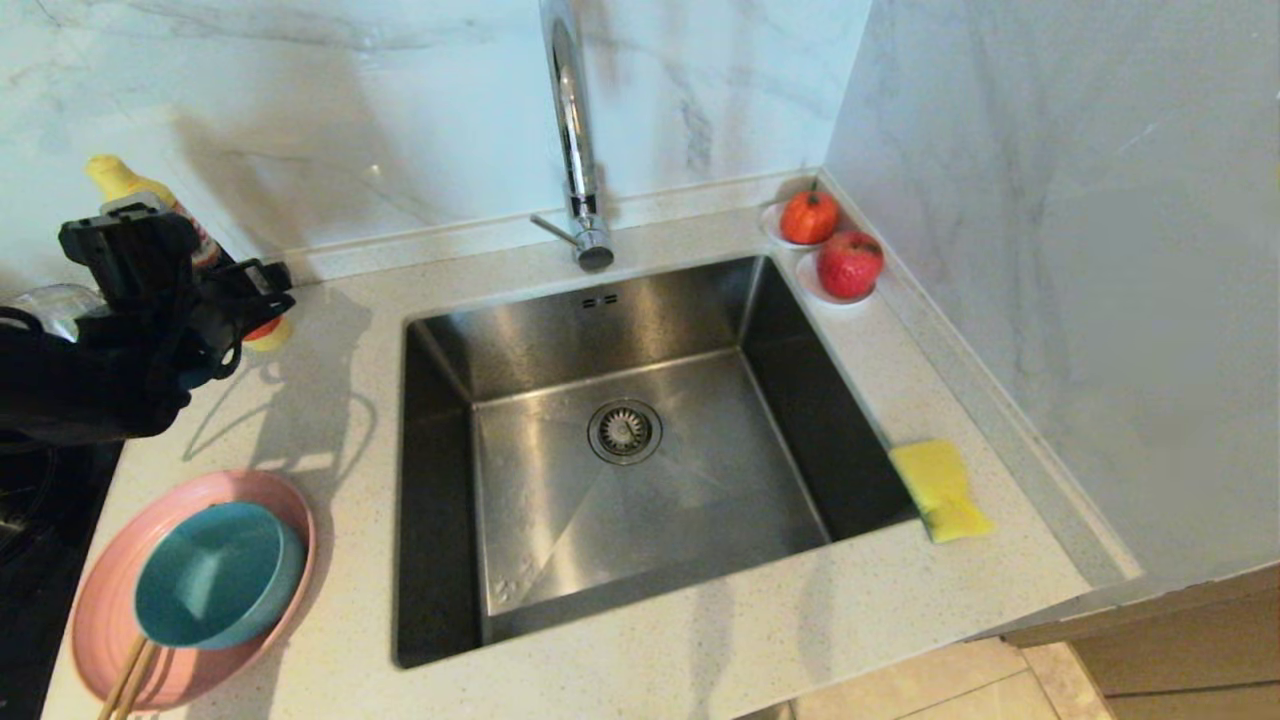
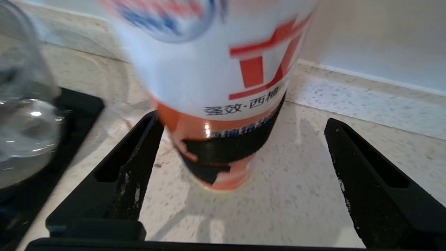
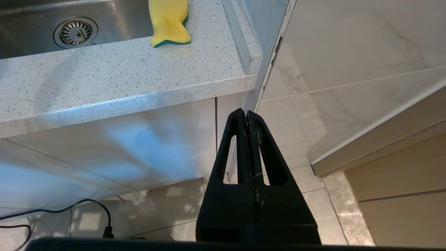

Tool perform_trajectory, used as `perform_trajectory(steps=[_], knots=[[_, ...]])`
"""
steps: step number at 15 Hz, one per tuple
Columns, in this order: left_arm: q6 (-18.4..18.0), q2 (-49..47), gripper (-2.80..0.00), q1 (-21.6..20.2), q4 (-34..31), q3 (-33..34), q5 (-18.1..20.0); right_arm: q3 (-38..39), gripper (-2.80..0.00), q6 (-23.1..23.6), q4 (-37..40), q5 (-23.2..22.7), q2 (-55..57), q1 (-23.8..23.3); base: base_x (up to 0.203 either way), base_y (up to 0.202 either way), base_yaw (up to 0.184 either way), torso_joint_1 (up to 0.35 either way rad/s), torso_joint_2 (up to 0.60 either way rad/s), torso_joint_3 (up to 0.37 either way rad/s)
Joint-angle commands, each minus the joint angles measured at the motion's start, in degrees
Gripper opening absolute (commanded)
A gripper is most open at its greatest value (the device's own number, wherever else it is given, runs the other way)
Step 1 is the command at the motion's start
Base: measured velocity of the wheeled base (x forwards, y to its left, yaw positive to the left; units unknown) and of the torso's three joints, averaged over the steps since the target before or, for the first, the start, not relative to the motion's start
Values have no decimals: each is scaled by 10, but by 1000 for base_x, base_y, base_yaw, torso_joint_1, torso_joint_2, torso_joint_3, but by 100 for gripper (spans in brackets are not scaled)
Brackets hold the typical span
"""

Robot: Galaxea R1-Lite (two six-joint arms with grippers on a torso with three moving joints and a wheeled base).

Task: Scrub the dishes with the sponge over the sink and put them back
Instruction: Grab the dish soap

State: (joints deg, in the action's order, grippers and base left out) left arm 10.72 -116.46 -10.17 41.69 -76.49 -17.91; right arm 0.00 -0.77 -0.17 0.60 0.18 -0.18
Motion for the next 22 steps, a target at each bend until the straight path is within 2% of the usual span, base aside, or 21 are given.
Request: perform_trajectory(steps=[1,10,22], knots=[[1,-34,0,0,2,-25,-2,0,-280,0,0,0,0,0,0,0,0,0,0,0],[9,-126,0,-2,2,-174,-8,0,-280,0,0,0,0,0,0,0,0,0,0,0],[6,-149,0,-22,33,-208,-14,0,-280,0,0,0,0,0,0,0,0,0,0,0]])
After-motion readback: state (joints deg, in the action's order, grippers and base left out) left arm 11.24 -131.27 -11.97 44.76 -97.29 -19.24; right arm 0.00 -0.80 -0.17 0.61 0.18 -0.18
